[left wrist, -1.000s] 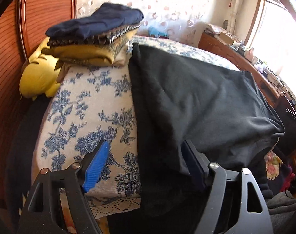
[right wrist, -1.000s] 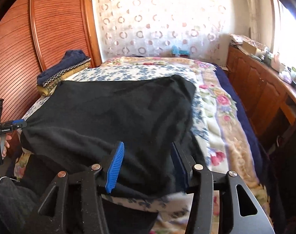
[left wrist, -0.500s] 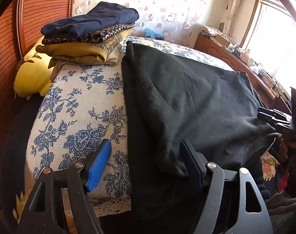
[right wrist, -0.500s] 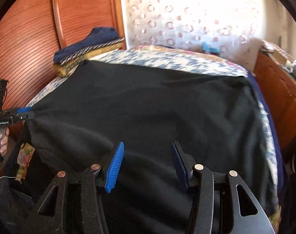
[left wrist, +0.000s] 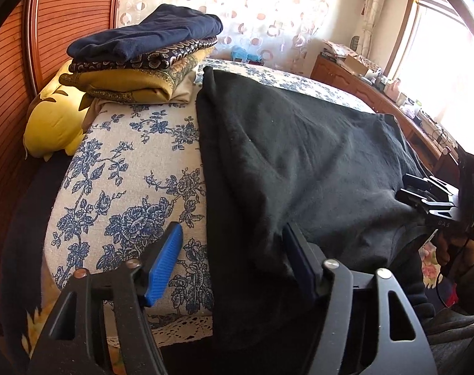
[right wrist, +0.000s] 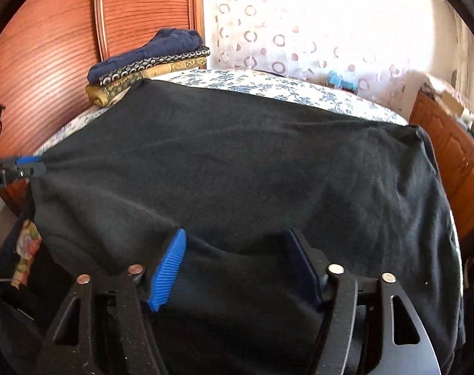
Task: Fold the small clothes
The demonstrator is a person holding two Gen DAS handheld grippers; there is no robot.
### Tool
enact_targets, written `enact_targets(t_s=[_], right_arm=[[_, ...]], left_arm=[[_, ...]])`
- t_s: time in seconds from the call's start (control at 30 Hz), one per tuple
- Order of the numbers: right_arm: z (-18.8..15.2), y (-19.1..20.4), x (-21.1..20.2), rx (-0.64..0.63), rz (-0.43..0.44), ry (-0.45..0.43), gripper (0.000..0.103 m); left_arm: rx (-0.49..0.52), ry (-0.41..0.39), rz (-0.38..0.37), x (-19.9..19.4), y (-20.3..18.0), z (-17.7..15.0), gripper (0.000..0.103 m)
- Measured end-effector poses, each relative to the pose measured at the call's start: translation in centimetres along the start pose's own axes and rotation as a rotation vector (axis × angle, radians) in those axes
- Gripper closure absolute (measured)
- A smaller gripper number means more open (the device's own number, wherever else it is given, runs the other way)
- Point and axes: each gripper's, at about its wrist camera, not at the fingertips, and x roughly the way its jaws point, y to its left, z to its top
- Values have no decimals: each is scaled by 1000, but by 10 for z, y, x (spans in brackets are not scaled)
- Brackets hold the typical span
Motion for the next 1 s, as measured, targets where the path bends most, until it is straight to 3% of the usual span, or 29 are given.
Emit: enact_targets(t_s=[0.1,0.23,0.27,0.3,0.37,0.47,0.7,1.0], right_arm=[[-2,-7,0,31,-8,-7,21],[-4,-3,-1,25,-17,-14,19],[-4,-2,-1,23,-17,-16,19],[-7,-1,-3,23,-17,-20,19],[-9,1,-6,21,-16,-27,18],[-11,1,-7,21,-12,-28,18],[-8,-8,-19,52,15,-9,18],[-25,-65,-80,165,-70,-75,18]], left_arm=[[19,10,-8,1,-5,0,56],[22,9,-7,2,-8,0,57],[23,8,-5,2,-9,0,63],[21,10,-11,3,-9,-1,79],[-4,26,-75,3,-9,1,90],[33,-11,-84,-6,-19,7,93],[98,-82,-215,-23,-60,42,93],[274,-123,-371,-11,-157,111,93]])
